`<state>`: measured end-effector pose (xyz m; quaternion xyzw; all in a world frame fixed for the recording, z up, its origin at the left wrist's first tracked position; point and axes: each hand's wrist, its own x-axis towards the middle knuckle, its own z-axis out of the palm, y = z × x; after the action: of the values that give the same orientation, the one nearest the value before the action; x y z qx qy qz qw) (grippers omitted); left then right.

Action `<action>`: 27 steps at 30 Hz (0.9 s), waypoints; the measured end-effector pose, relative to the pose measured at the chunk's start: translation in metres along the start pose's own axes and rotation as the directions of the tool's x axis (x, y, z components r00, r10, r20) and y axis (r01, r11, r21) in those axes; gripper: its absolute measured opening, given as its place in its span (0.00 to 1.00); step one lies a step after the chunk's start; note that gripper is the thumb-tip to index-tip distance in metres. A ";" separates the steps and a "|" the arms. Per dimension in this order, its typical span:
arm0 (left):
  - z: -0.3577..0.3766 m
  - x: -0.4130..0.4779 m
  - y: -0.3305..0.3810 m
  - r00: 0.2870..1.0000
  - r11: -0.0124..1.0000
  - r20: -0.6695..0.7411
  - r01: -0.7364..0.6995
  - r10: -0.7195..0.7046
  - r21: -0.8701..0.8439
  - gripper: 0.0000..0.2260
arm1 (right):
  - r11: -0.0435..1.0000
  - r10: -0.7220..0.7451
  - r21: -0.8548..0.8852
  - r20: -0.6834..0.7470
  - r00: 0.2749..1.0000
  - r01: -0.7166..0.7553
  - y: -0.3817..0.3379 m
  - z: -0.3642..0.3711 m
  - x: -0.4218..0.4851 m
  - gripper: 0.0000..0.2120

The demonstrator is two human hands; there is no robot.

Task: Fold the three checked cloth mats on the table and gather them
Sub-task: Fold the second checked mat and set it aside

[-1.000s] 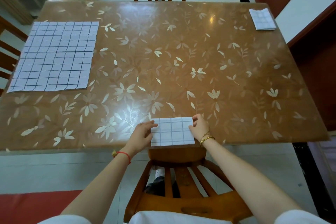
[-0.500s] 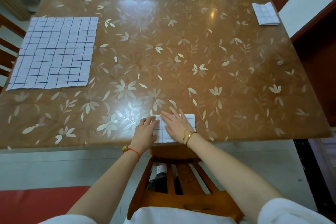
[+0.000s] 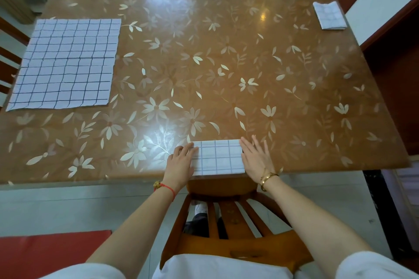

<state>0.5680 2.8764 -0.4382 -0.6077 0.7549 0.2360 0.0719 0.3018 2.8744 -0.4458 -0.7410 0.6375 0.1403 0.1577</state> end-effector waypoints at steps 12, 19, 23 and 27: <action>0.021 -0.019 -0.003 0.996 0.997 -0.080 0.034 -0.028 0.075 0.27 | 0.930 -0.365 -0.051 0.012 0.931 0.365 -0.093 -0.013 0.026 0.25; 0.019 -0.039 -0.004 0.991 0.987 -0.118 -0.046 0.064 0.153 0.27 | 0.949 -0.313 0.008 0.160 0.936 0.316 -0.105 -0.013 0.029 0.25; 0.021 -0.050 -0.011 0.974 0.975 -0.149 -0.147 0.172 0.168 0.20 | 0.951 -0.305 0.018 0.184 0.934 0.307 -0.107 -0.017 0.029 0.25; 0.024 -0.064 -0.014 0.954 0.953 -0.118 -0.257 0.277 0.158 0.10 | 0.957 -0.289 0.043 0.193 0.938 0.286 -0.110 -0.016 0.027 0.25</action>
<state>0.5929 2.9415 -0.4376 -0.5080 0.8483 0.1466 0.0293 0.4145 2.8590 -0.4366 -0.8074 0.5047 0.1837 0.2443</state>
